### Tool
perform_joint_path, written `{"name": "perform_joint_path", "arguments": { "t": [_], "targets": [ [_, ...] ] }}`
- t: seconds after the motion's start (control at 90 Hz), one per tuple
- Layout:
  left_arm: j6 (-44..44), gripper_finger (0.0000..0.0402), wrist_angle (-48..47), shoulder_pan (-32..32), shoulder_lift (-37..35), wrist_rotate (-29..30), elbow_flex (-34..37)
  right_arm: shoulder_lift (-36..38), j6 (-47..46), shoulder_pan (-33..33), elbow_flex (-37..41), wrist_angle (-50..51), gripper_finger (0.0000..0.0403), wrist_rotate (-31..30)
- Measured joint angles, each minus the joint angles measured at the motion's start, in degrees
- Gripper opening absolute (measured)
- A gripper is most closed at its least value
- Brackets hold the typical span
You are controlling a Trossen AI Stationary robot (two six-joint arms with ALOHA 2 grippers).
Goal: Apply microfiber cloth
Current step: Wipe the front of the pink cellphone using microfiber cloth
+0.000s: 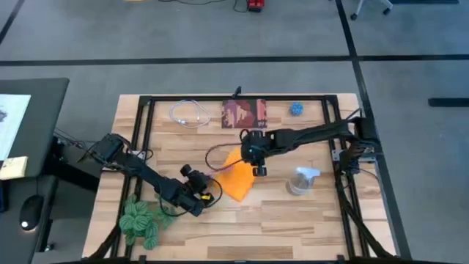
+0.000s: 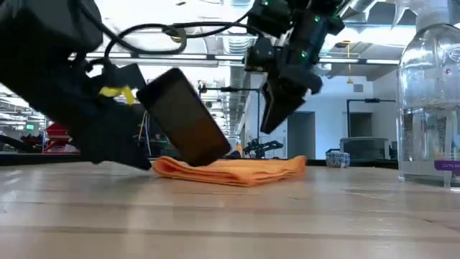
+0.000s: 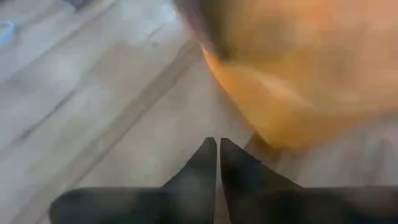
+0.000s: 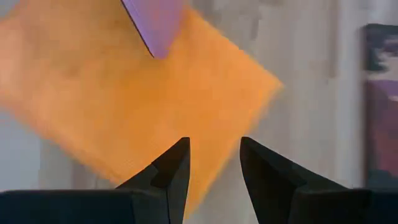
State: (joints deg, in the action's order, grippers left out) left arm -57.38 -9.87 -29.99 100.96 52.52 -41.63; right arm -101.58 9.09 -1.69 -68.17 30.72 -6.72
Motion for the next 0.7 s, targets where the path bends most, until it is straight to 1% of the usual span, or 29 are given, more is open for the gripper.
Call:
{"name": "perform_joint_path", "arguments": {
  "t": [0.1, 0.178, 0.322, 0.489, 0.522, 0.622, 0.7],
  "targets": [
    [-0.73, 0.0004, 0.15, -0.33, 0.02, 0.16, -0.02, 0.16, -0.87, 0.12, 3.15, -3.27, 0.0127, -0.02],
    [0.85, 0.0004, 2.13, -0.31, 0.08, 0.21, -0.01, 0.91, -2.04, 0.04, 4.52, -4.2, 0.0127, -0.05],
    [3.52, 0.0002, 4.87, -0.11, -0.34, 0.45, -0.17, 1.24, -2.52, 1.01, 4.98, -5.97, 0.0127, 0.87],
    [4.01, 0.0001, 5.38, 0.0, -0.38, 0.69, -0.12, 1.2, -0.92, 3.62, 4.97, -10.05, 0.0127, 1.06],
    [4.02, 0.0001, 5.5, 0.0, -0.38, 0.72, -0.12, 1.2, 0.18, 4.28, 4.97, -10.73, 0.0127, 1.76],
    [4.3, 0.0001, 6.36, 0.02, -0.41, 0.8, -0.12, 1.09, 6.87, 6.74, 4.97, -12.98, 0.0136, 6.57],
    [4.88, 0.0, 7.18, 0.21, -0.43, 0.91, -0.14, 1.02, 10.9, 9.06, 4.97, -14.74, 0.0151, 7.2]
  ]
}}
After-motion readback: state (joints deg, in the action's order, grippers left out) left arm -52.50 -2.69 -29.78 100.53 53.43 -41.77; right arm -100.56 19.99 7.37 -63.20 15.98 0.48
